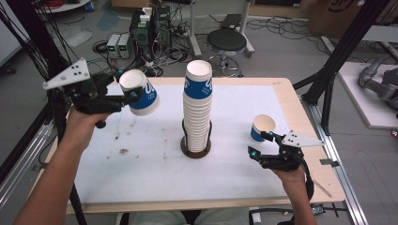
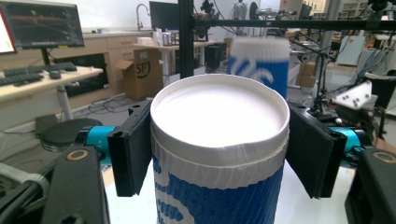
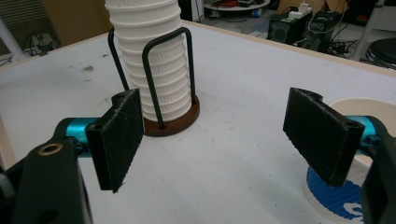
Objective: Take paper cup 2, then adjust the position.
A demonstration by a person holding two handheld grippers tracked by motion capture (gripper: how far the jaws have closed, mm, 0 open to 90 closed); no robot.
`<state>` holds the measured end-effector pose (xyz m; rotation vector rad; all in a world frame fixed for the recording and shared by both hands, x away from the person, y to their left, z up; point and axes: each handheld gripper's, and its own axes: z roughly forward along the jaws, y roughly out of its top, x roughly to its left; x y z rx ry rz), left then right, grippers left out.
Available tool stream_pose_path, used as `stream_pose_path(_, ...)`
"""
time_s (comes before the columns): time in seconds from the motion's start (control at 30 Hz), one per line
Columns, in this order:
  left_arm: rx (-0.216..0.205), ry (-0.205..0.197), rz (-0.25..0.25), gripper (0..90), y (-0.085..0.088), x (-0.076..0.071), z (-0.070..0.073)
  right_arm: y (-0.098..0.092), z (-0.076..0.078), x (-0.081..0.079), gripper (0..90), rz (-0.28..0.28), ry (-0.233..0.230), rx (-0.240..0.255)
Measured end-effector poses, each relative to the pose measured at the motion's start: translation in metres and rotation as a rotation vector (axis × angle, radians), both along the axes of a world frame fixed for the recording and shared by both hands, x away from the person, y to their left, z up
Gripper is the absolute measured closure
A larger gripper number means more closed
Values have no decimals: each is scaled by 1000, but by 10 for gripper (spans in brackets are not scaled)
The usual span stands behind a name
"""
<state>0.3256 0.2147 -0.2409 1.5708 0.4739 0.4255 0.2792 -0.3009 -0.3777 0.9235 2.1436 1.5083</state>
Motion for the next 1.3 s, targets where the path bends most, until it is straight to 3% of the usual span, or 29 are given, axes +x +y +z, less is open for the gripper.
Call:
stream_pose_path(0.07,6,23,-11,299,-2,-4,-17,2,0,0,210,6,-7,0)
stream_pose_path(0.1,6,23,-11,299,-2,-4,-17,3,0,0,210,7,-13,-4)
stream_pose_path(0.27,2,50,-29,301,-1,-13,-48,9,0,3,210,21,-12,-12)
stream_pose_path(0.37,3,62,-30,301,0,-15,-57,10,-1,4,210,25,-13,-22)
stream_pose_path(0.43,6,71,-32,301,0,-16,-64,10,-2,4,210,32,-15,-3)
stream_pose_path(0.6,25,76,-40,301,-3,-19,-71,10,-3,3,210,36,-7,1)
stream_pose_path(0.87,48,67,-95,300,-19,-29,-78,15,-2,2,210,51,-17,-3)
stream_pose_path(1.03,52,78,-129,301,-27,-32,-88,20,-4,0,210,110,-10,14)
stream_pose_path(1.3,52,79,-167,302,-37,-40,-98,26,-2,-2,209,152,-7,34)
